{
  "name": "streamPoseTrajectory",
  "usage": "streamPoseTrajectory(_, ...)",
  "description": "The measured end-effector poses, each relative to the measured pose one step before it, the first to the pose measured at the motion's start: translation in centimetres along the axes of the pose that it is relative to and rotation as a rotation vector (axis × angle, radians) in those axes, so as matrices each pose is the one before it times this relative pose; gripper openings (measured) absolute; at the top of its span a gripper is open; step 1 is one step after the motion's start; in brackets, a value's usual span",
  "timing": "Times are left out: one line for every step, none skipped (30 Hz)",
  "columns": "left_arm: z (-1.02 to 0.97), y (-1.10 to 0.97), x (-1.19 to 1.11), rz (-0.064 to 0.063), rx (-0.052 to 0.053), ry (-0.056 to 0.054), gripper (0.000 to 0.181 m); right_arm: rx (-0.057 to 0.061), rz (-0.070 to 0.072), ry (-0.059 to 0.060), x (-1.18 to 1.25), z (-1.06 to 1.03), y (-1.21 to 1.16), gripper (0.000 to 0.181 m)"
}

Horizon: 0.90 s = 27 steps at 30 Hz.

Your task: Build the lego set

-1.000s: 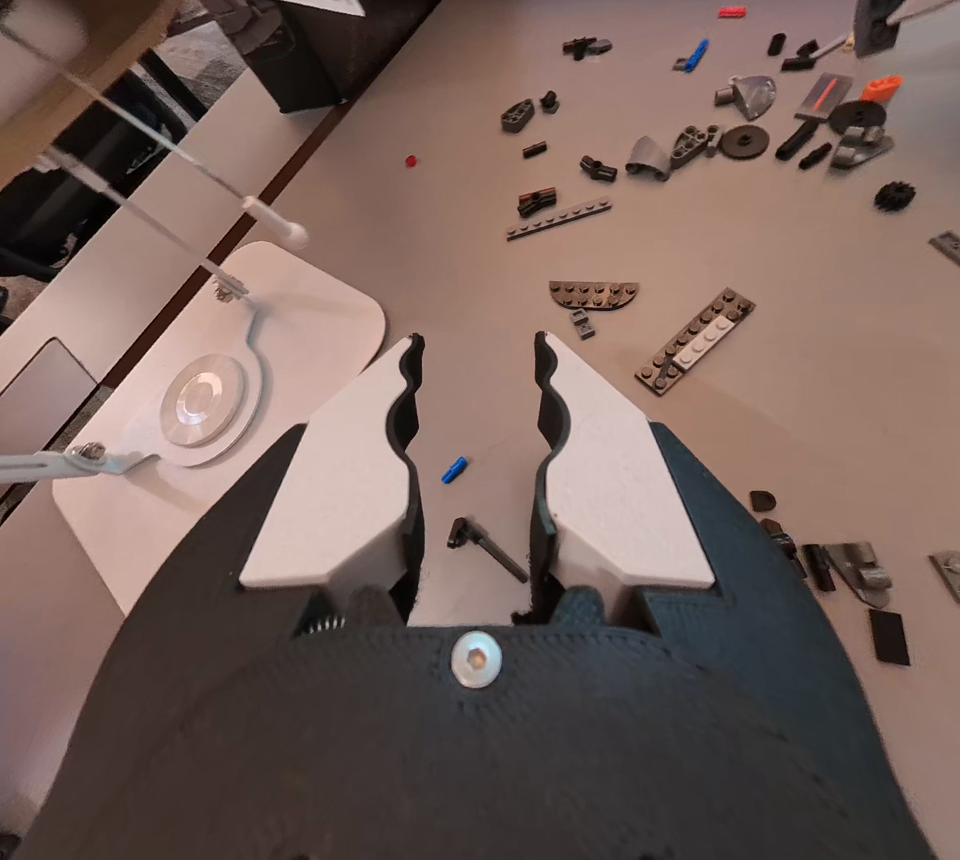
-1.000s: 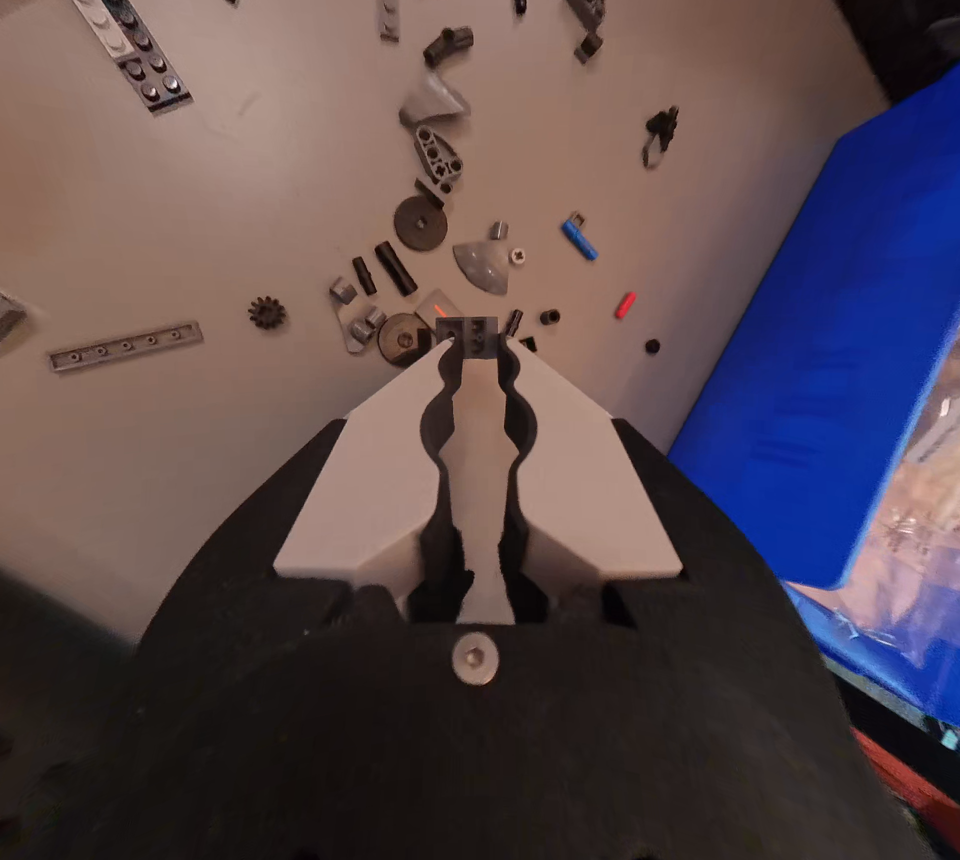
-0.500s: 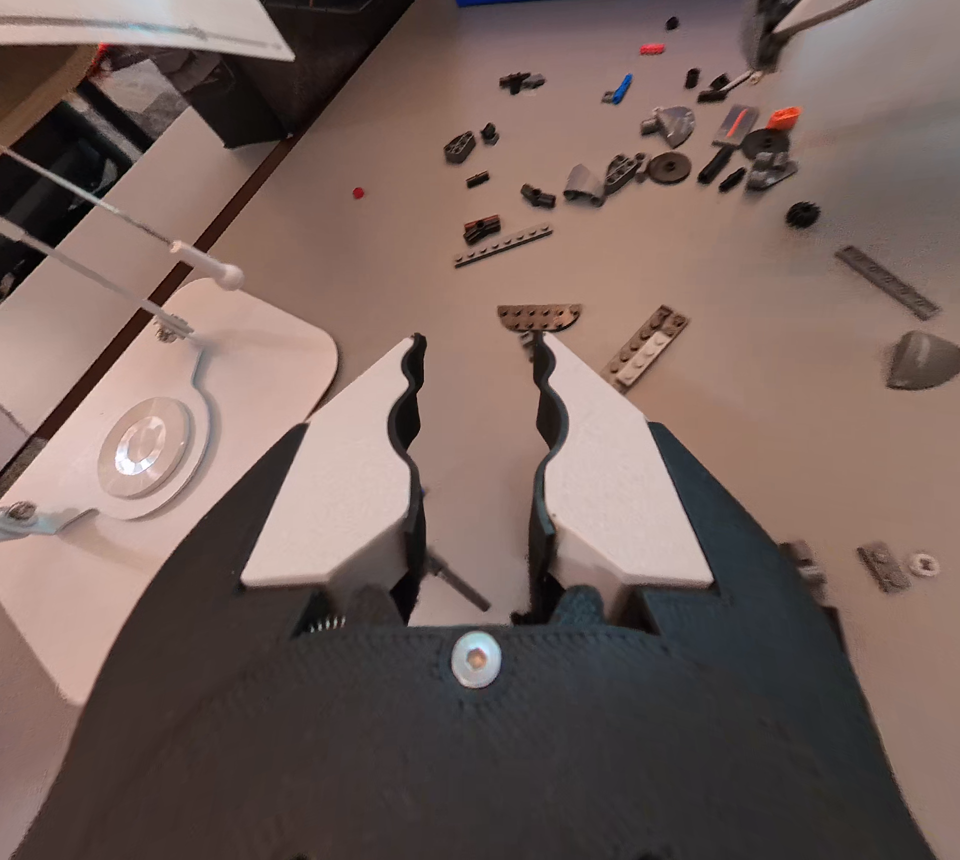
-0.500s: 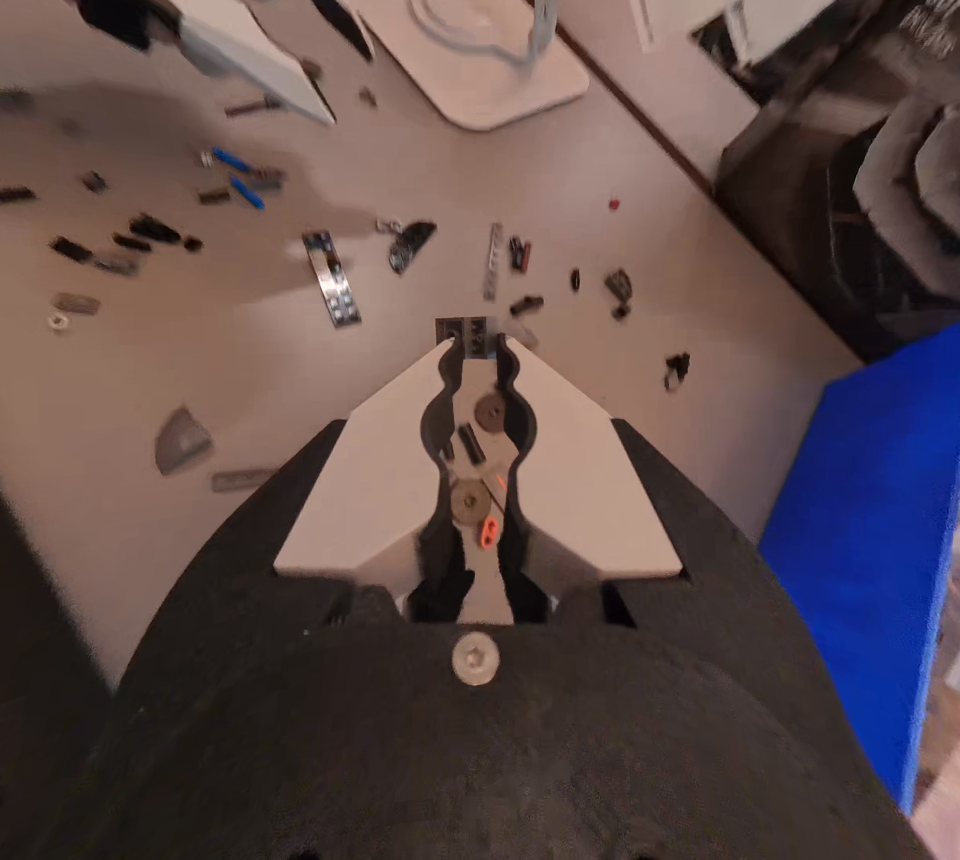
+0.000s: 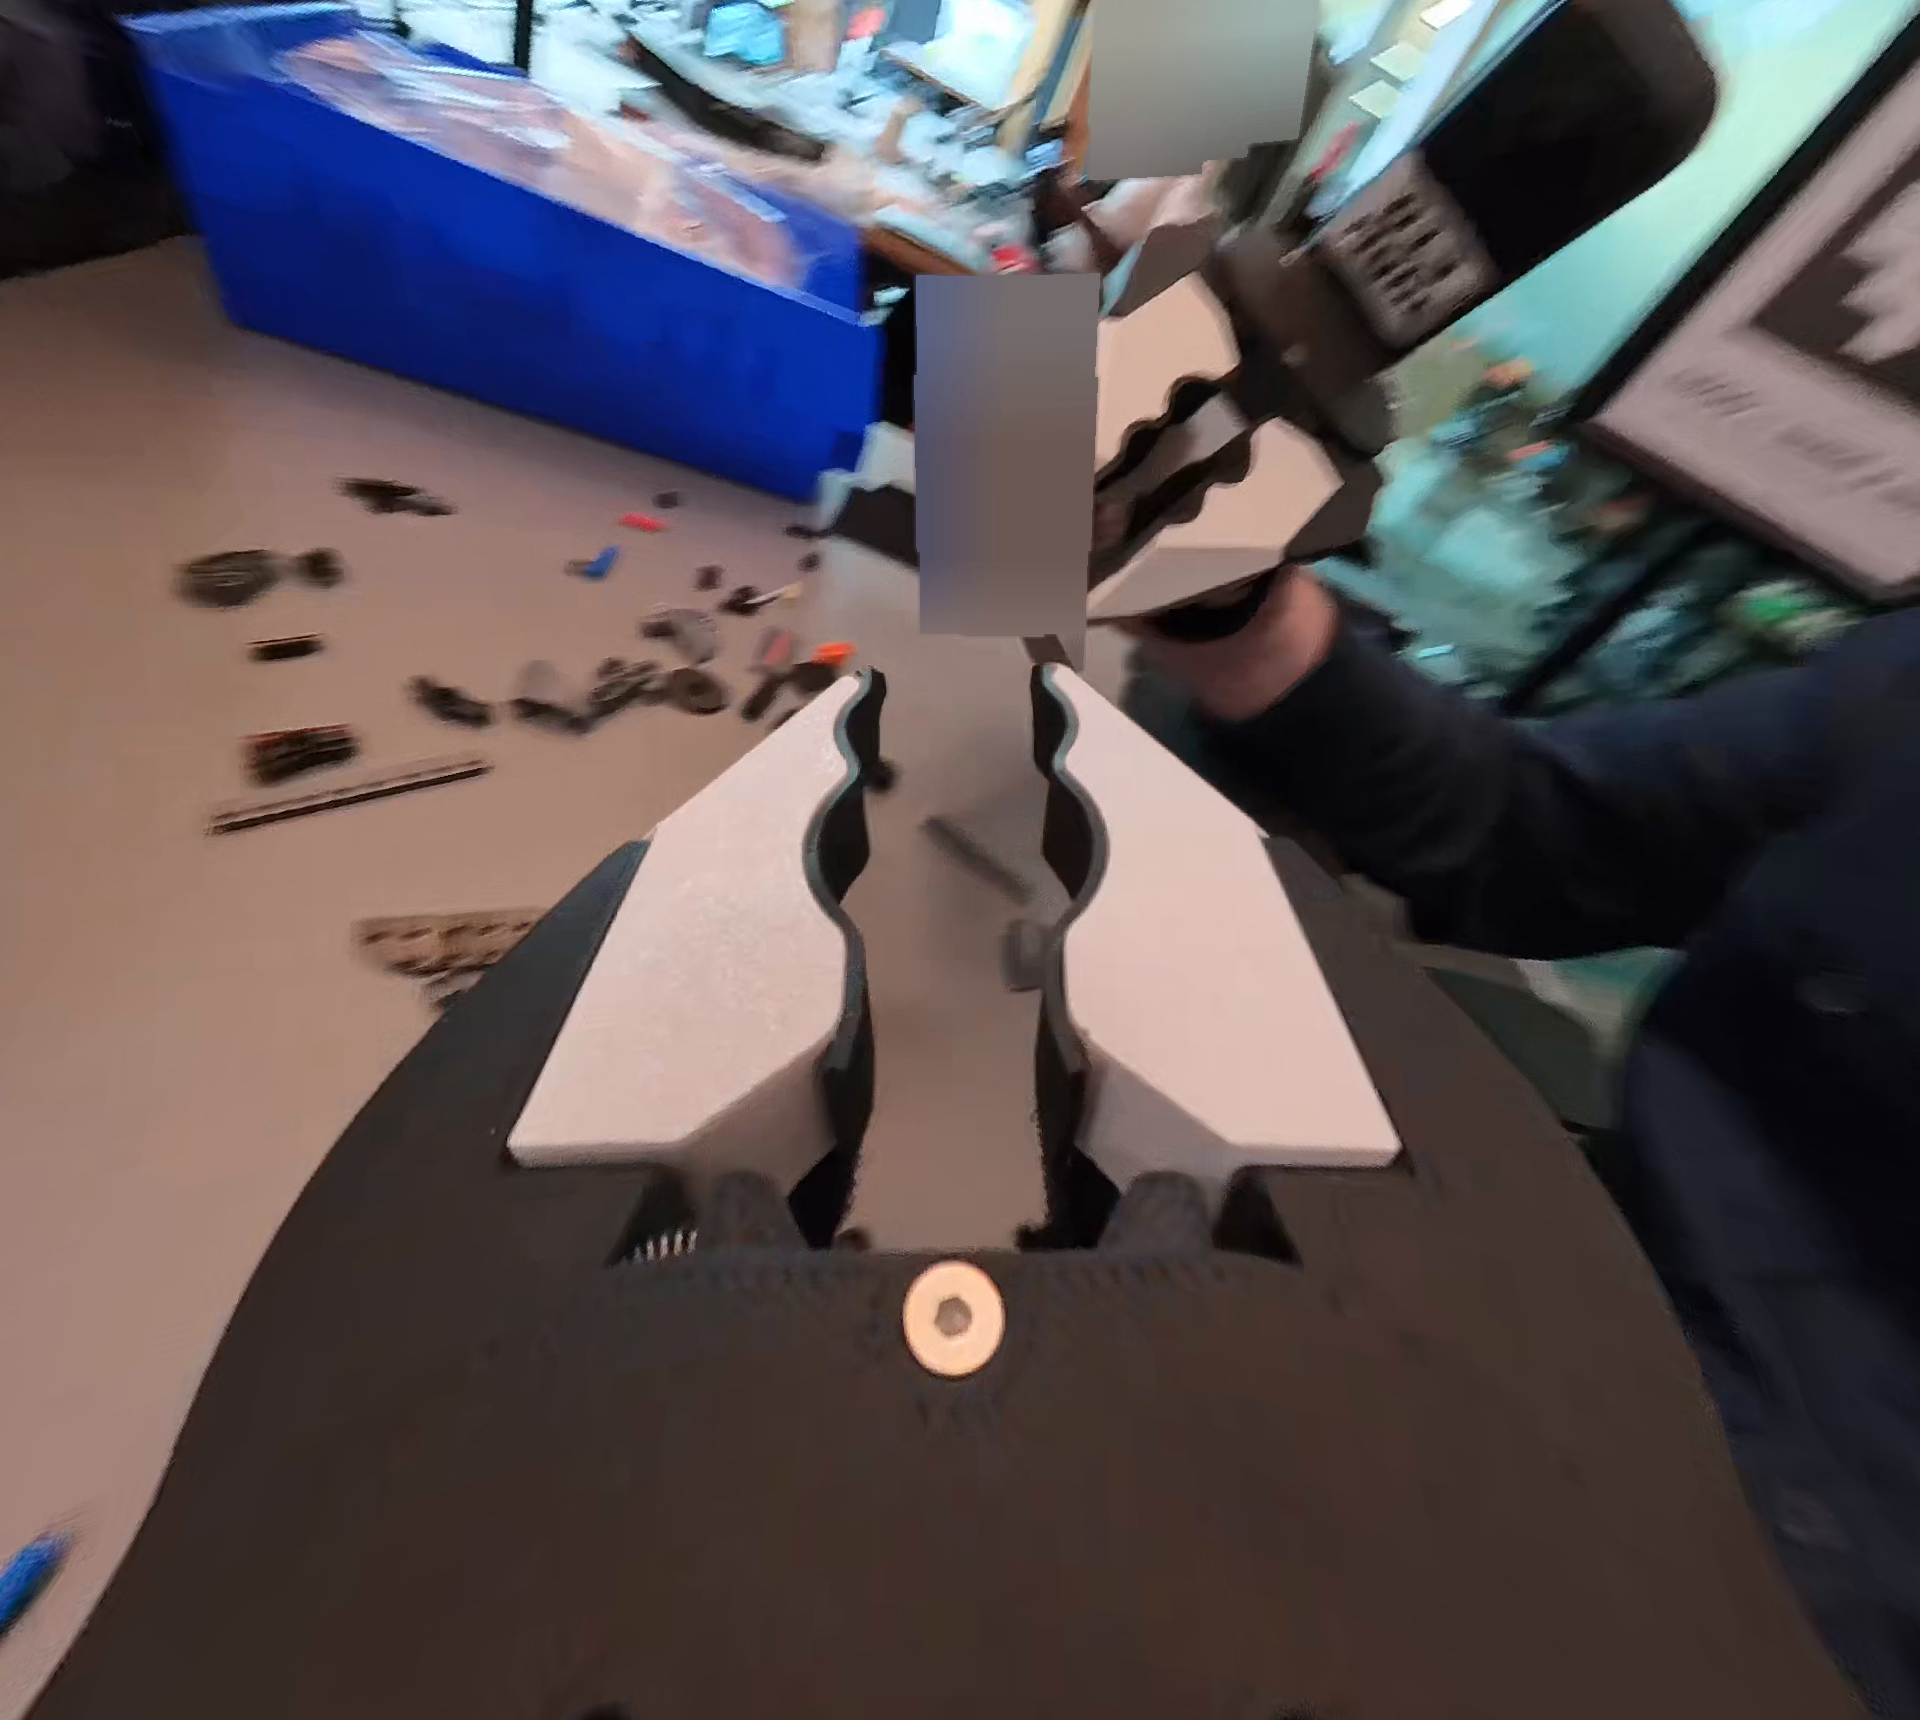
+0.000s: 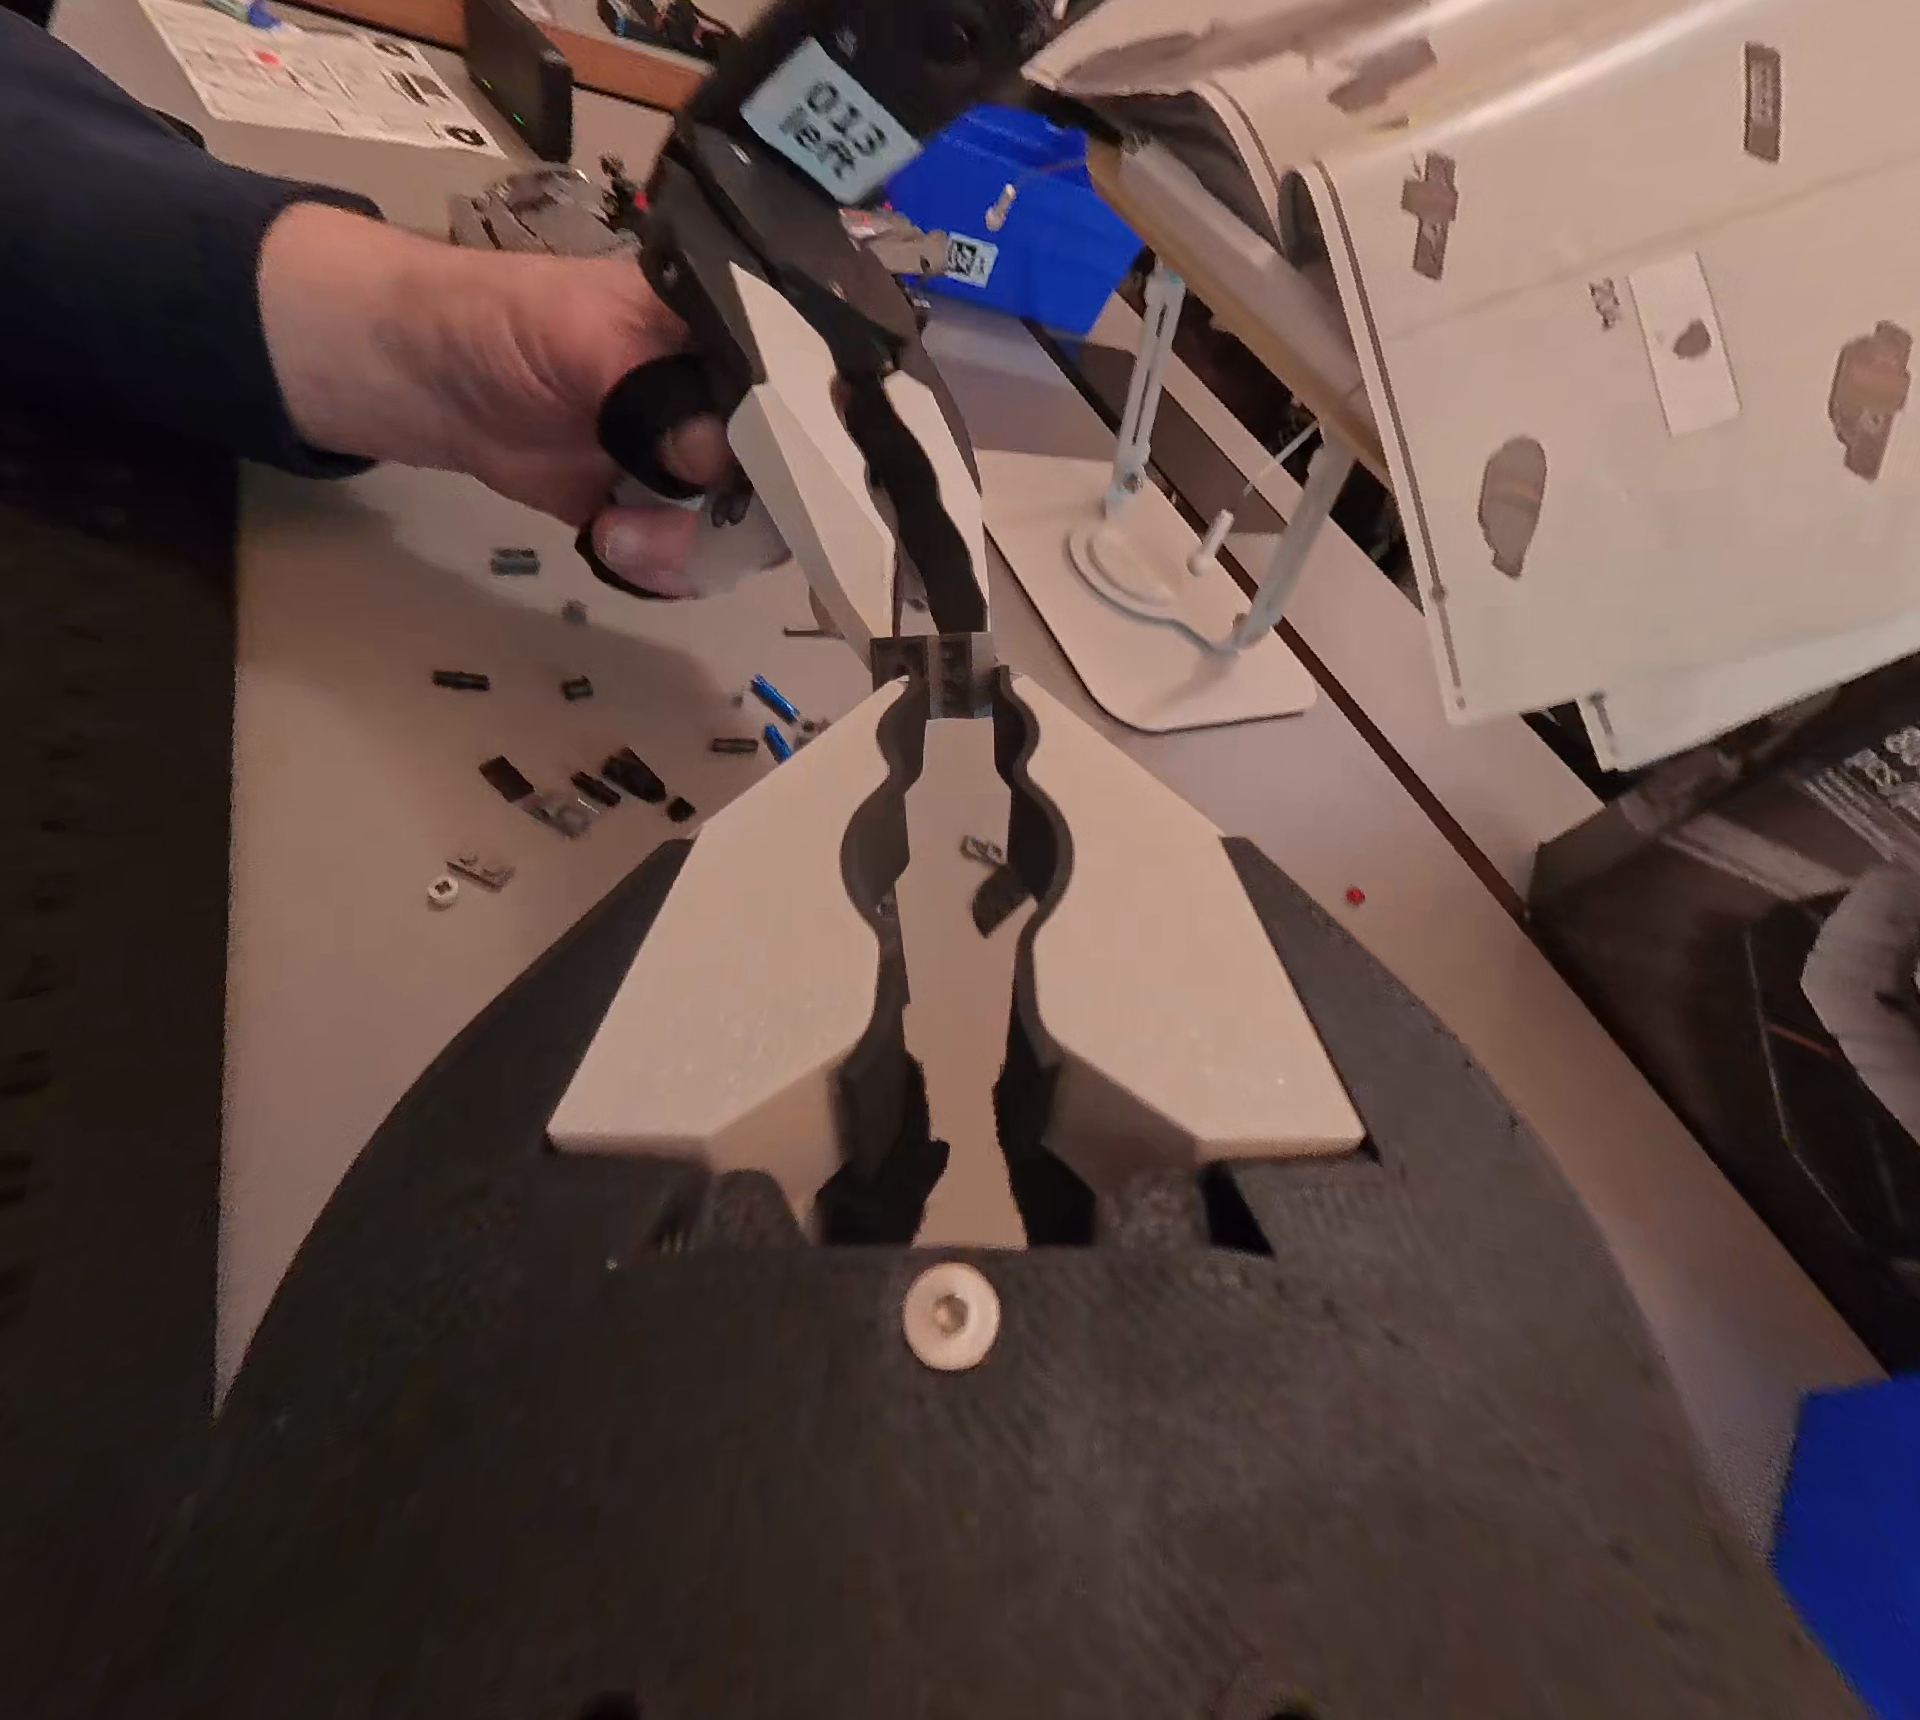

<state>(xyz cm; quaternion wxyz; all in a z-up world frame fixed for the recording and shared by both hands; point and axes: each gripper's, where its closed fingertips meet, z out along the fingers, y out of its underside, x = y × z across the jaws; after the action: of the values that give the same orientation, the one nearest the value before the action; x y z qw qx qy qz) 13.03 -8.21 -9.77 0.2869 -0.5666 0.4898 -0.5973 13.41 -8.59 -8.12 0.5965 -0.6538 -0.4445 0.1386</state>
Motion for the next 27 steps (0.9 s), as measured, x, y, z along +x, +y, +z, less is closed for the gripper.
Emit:
streamPoseTrajectory(-0.004,-0.074,0.433,-0.0147,0.0091,0.0368,0.022,0.0203,-0.0007,-0.0134,-0.29,0.126,-0.401,0.012)
streamPoseTrajectory(-0.082,-0.215,0.457,-0.0065,0.0189,0.0367,0.018,0.0221,-0.0021,-0.0123,-0.27,0.067,-0.409,0.011)
streamPoseTrajectory(-0.121,-0.246,0.422,-0.0102,0.0193,0.0352,0.016,0.0197,-0.0021,-0.0123,-0.238,0.029,-0.369,0.011)
streamPoseTrajectory(-0.111,-0.141,0.406,-0.0147,0.011,0.0382,0.015,0.0173,0.0006,-0.0078,-0.148,-0.012,-0.325,0.011)
streamPoseTrajectory(-0.139,-0.104,0.227,-0.0125,0.0092,0.0271,0.016,0.0144,0.0023,-0.0035,-0.04,-0.065,-0.256,0.012)
streamPoseTrajectory(-0.133,-0.202,0.208,-0.0117,0.0163,0.0248,0.02,0.0114,0.0042,-0.0046,-0.009,-0.076,-0.174,0.011)
streamPoseTrajectory(-0.123,-0.283,0.336,-0.0171,0.021,0.0329,0.022,0.0123,0.006,-0.0079,-0.039,-0.106,-0.139,0.011)
streamPoseTrajectory(-0.07,-0.255,0.424,-0.0188,0.0179,0.038,0.025,0.0165,0.0068,-0.0085,-0.062,-0.12,-0.198,0.011)
streamPoseTrajectory(-0.025,-0.205,0.472,-0.0142,0.0146,0.0372,0.03,0.0188,0.0053,-0.0119,-0.133,-0.118,-0.276,0.011)
streamPoseTrajectory(0.025,-0.136,0.461,-0.0114,0.0101,0.0339,0.032,0.0159,0.0046,-0.0139,-0.181,-0.076,-0.234,0.011)
streamPoseTrajectory(0.083,-0.048,0.434,-0.0101,0.0046,0.0307,0.033,0.0093,0.003,-0.0099,-0.146,-0.011,-0.127,0.011)
streamPoseTrajectory(0.115,-0.004,0.453,-0.006,0.0028,0.0304,0.034,0.0005,-0.0021,-0.0077,-0.156,0.055,0.009,0.011)
streamPoseTrajectory(0.118,-0.02,0.24,-0.0069,0.0031,0.0151,0.035,-0.0037,-0.0076,-0.0066,-0.173,0.095,0.078,0.011)
streamPoseTrajectory(0.104,-0.051,0.199,-0.0016,0.0037,0.0114,0.035,-0.0026,-0.0095,-0.0043,-0.176,0.108,0.045,0.011)
streamPoseTrajectory(0.07,0.035,0.136,-0.0008,-0.002,0.0069,0.032,-0.0001,-0.0075,-0.0036,-0.146,0.103,-0.011,0.011)
streamPoseTrajectory(0.074,0.165,0.121,0.0002,-0.0102,0.0066,0.028,0.0018,-0.0054,-0.0035,-0.124,0.094,-0.023,0.011)
streamPoseTrajectory(0.074,0.142,0.083,0.0033,-0.0074,0.0041,0.023,0.0025,-0.0057,-0.0036,-0.118,0.068,-0.027,0.011)
streamPoseTrajectory(-0.014,0.01,0.002,0.0033,0.0016,0.0,0.019,0.0064,-0.0079,-0.0039,-0.123,0.034,-0.101,0.011)
streamPoseTrajectory(-0.029,0.027,0.021,-0.0011,-0.0026,0.0031,0.017,0.008,-0.0088,-0.0026,-0.107,0.01,-0.144,0.011)
streamPoseTrajectory(-0.039,0.023,-0.083,0.0033,-0.003,-0.0054,0.014,0.0012,-0.0071,-0.001,-0.076,0.039,-0.032,0.011)
streamPoseTrajectory(-0.061,0.036,-0.159,0.011,-0.0021,-0.0125,0.01,-0.0016,-0.0043,0.0005,-0.026,0.05,0.023,0.011)
streamPoseTrajectory(-0.028,0.019,-0.024,0.0037,-0.0014,-0.0031,0.01,-0.0011,-0.0015,-0.0004,-0.02,0.044,0.031,0.011)
streamPoseTrajectory(0.002,0.011,0.028,-0.0053,0.0003,0.0033,0.01,0.0009,-0.0014,-0.0007,-0.008,0.023,0.015,0.011)
streamPoseTrajectory(0.024,-0.016,-0.002,-0.0016,0.0035,0.0009,0.012,0.003,-0.0053,0.0016,0.013,-0.01,-0.024,0.011)
streamPoseTrajectory(0.037,0.038,0.028,-0.0044,-0.0003,0.0039,0.014,0.0018,-0.0073,0.0028,0.002,-0.014,-0.004,0.012)
streamPoseTrajectory(0.02,0.041,-0.094,-0.0106,-0.0009,0.001,0.017,0.0013,-0.0036,0.0009,-0.019,-0.004,-0.008,0.012)
streamPoseTrajectory(0.061,0.138,-0.184,-0.0135,-0.0062,-0.002,0.021,0.0015,-0.0028,0.0039,0.029,0.008,-0.029,0.012)
